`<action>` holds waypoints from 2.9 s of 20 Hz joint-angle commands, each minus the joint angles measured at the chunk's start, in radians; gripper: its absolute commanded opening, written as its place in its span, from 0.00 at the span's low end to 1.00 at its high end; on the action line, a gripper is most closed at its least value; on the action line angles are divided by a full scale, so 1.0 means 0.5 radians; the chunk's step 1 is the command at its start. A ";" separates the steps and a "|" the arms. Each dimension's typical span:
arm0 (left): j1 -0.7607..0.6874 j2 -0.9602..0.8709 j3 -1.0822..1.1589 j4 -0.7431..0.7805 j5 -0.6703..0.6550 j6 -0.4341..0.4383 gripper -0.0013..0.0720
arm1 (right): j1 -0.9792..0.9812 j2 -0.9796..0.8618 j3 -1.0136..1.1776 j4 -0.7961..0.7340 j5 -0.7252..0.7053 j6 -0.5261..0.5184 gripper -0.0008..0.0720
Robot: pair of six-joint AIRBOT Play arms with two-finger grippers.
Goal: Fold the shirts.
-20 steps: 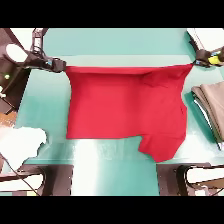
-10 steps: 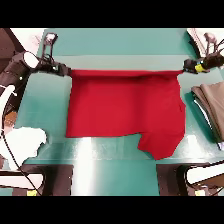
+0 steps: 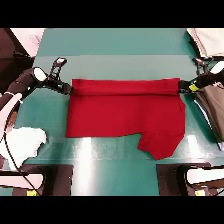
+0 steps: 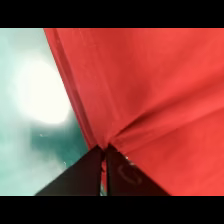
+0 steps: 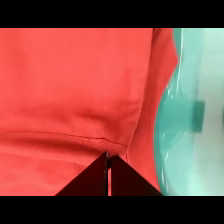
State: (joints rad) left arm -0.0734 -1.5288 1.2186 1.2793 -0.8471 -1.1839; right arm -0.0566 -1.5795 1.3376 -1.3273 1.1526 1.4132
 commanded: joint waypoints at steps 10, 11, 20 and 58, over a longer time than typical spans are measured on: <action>0.240 0.363 -0.164 0.022 -0.809 -0.175 0.60 | -0.089 0.386 -0.118 0.105 0.654 -0.159 0.37; 0.253 0.484 -0.306 -0.027 -0.813 -0.175 0.60 | -0.110 0.503 -0.206 0.110 0.636 -0.159 0.37; 0.246 0.872 -1.277 -0.555 -0.621 -0.137 0.60 | -0.119 1.043 -0.661 0.108 0.421 -0.158 0.38; 0.246 0.882 -1.075 -0.525 -0.729 -0.023 0.05 | -0.252 1.343 -1.672 0.192 0.509 0.014 0.03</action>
State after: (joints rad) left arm 0.0490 -1.0916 0.6605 0.9939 -1.1416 -1.1954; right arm -0.1860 -0.9108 0.4587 -1.1934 1.3109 1.4197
